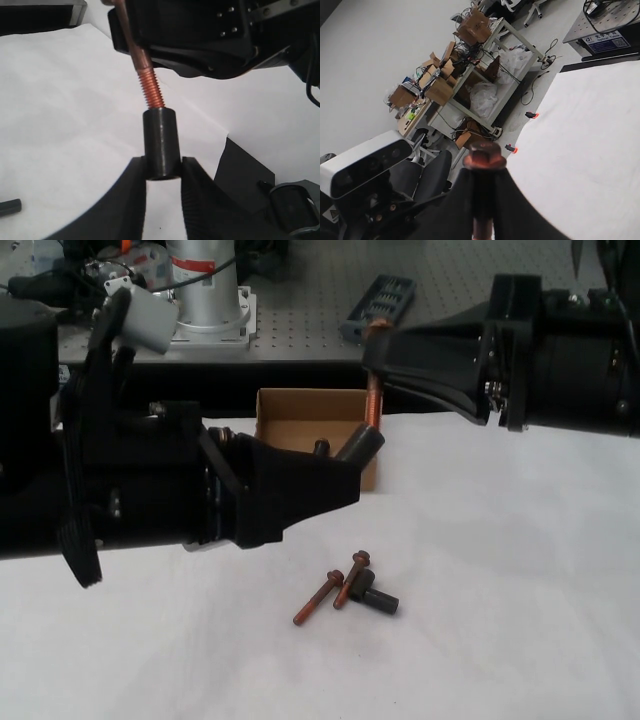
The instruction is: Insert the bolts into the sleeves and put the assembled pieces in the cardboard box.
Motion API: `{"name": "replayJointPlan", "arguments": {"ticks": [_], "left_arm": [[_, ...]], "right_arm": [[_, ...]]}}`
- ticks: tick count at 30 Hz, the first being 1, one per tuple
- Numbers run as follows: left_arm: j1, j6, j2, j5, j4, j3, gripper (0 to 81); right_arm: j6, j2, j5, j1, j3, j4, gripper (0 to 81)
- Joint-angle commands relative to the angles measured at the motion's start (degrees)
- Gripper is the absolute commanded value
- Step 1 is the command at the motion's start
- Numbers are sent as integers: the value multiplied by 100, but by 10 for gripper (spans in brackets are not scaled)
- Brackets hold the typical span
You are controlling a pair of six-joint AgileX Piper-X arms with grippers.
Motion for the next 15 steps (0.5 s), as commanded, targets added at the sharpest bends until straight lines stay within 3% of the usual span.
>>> {"name": "replayJointPlan", "arguments": {"ticks": [1, 15], "left_arm": [[-31, -17, -71, 6, -133, -27, 7], [-31, 4, 131, -86, -133, -27, 7]], "right_arm": [[11, -91, 53, 9, -28, -117, 28], [11, -246, 110, 9, -28, -117, 28]]}}
